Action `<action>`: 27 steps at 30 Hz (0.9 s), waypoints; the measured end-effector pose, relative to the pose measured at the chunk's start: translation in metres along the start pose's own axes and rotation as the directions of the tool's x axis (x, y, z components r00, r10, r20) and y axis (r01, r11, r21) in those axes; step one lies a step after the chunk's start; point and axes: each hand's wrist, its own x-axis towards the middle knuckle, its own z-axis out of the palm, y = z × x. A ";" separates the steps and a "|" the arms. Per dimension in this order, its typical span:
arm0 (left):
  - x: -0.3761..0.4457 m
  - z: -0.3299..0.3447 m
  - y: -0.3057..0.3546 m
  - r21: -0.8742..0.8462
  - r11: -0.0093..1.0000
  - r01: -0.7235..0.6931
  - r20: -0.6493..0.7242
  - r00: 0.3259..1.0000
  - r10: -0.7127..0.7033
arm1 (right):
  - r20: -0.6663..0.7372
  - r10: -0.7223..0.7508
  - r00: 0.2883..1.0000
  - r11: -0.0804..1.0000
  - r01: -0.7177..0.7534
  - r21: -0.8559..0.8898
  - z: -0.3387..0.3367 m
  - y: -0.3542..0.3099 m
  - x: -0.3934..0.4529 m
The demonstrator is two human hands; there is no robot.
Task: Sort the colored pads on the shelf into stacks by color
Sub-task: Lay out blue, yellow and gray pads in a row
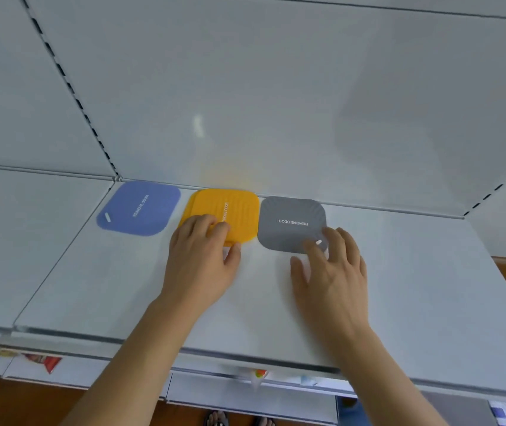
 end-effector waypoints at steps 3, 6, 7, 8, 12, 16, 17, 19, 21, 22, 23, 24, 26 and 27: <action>-0.025 -0.008 -0.004 -0.009 1.000 0.014 -0.048 0.999 -0.015 | 0.019 -0.103 0.995 0.992 0.101 0.074 -0.001 -0.019 -0.023; -0.056 -0.015 -0.017 -0.010 0.999 0.033 -0.083 0.996 -0.034 | 0.067 -0.171 0.983 0.982 0.165 0.095 -0.003 -0.043 -0.040; -0.066 -0.017 -0.023 -0.001 0.999 0.041 -0.082 0.996 -0.041 | 0.088 -0.194 0.977 0.978 0.186 0.092 -0.005 -0.051 -0.045; -0.076 -0.021 -0.031 0.004 0.999 0.050 -0.073 0.996 -0.050 | 0.103 -0.216 0.971 0.974 0.207 0.090 -0.007 -0.060 -0.051; -0.111 -0.039 -0.058 -0.002 0.998 0.059 -0.036 0.998 -0.059 | 0.149 -0.262 0.953 0.964 0.251 0.093 -0.014 -0.099 -0.073; -0.158 -0.071 -0.097 -0.010 0.997 0.081 -0.021 0.996 -0.081 | 0.209 -0.306 0.929 0.951 0.290 0.107 -0.018 -0.154 -0.098; -0.173 -0.081 -0.110 -0.007 0.995 0.096 -0.022 0.995 -0.096 | 0.222 -0.323 0.920 0.946 0.305 0.111 -0.018 -0.172 -0.106; -0.207 -0.102 -0.138 0.010 0.991 0.135 -0.016 0.991 -0.135 | 0.247 -0.360 0.900 0.933 0.339 0.124 -0.019 -0.206 -0.124; -0.241 -0.119 -0.168 0.031 0.981 0.189 -0.011 0.982 -0.189 | 0.266 -0.398 0.878 0.916 0.364 0.167 -0.018 -0.242 -0.141; -0.256 -0.127 -0.183 0.039 0.975 0.220 -0.001 0.976 -0.220 | 0.278 -0.415 0.866 0.908 0.375 0.187 -0.017 -0.260 -0.148; -0.270 -0.135 -0.198 0.039 0.967 0.252 0.012 0.968 -0.252 | 0.292 -0.435 0.852 0.899 0.390 0.200 -0.016 -0.279 -0.155; -0.283 -0.144 -0.212 0.033 0.958 0.284 0.022 0.958 -0.285 | 0.307 -0.459 0.834 0.887 0.411 0.209 -0.014 -0.298 -0.161; -0.307 -0.159 -0.241 0.022 0.936 0.350 0.028 0.936 -0.351 | 0.332 -0.527 0.782 0.850 0.471 0.237 -0.007 -0.336 -0.175; -0.317 -0.165 -0.256 0.026 0.925 0.378 0.022 0.925 -0.379 | 0.340 -0.564 0.752 0.825 0.503 0.257 -0.002 -0.356 -0.181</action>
